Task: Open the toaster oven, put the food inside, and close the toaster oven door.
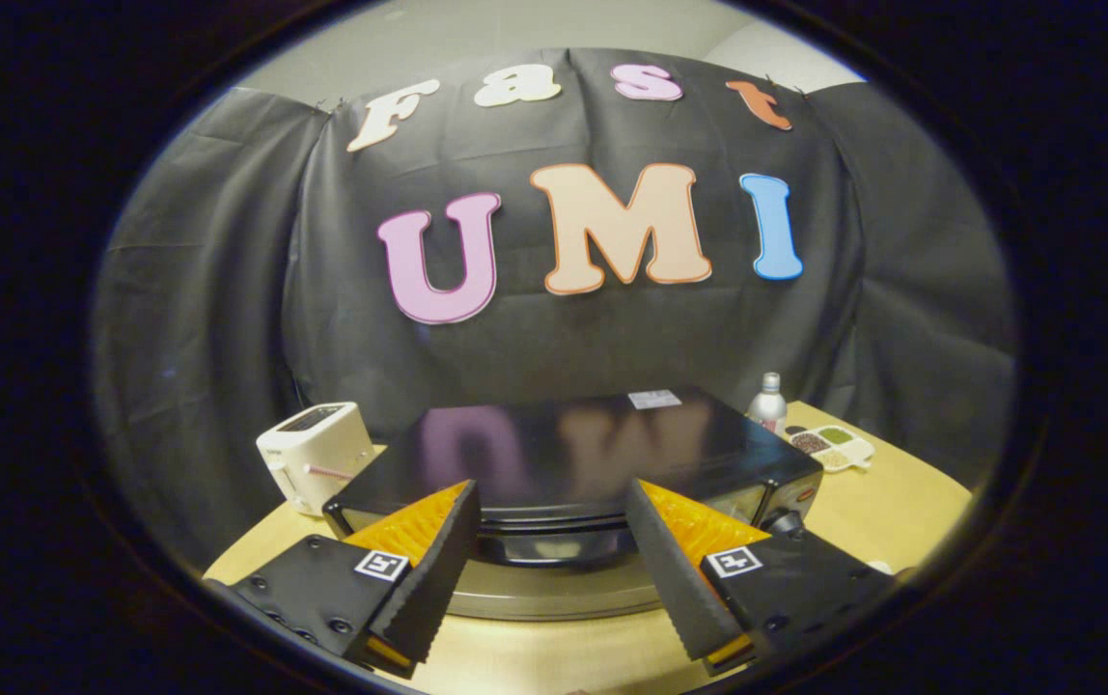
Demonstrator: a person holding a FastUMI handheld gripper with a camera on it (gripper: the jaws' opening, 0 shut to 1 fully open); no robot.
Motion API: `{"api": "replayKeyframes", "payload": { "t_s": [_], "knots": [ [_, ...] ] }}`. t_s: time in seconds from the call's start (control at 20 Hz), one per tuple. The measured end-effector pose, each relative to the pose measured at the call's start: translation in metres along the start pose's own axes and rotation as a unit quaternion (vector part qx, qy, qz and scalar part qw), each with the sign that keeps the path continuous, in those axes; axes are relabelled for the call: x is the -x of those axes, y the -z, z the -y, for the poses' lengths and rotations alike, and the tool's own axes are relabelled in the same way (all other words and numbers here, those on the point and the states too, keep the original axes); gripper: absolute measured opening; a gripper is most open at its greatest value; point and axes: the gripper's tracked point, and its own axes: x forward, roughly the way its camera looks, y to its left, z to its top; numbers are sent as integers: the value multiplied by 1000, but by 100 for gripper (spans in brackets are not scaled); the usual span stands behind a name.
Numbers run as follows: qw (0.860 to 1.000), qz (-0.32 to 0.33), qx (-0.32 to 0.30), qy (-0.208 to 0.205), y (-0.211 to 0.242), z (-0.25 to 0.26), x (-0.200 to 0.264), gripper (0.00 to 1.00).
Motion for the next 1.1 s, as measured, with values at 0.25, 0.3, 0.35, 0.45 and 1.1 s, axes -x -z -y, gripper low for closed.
{"api": "replayKeyframes", "payload": {
  "t_s": [0.25,0.3,0.35,0.45,1.1],
  "knots": [
    [1000,3,-11,2,4,1,-1,97],
    [1000,7,-11,0,4,1,0,97],
    [1000,8,-9,-1,4,1,1,97],
    [1000,8,-8,-2,5,1,4,97],
    [1000,-2,-18,-7,18,5,38,97]
  ]
}}
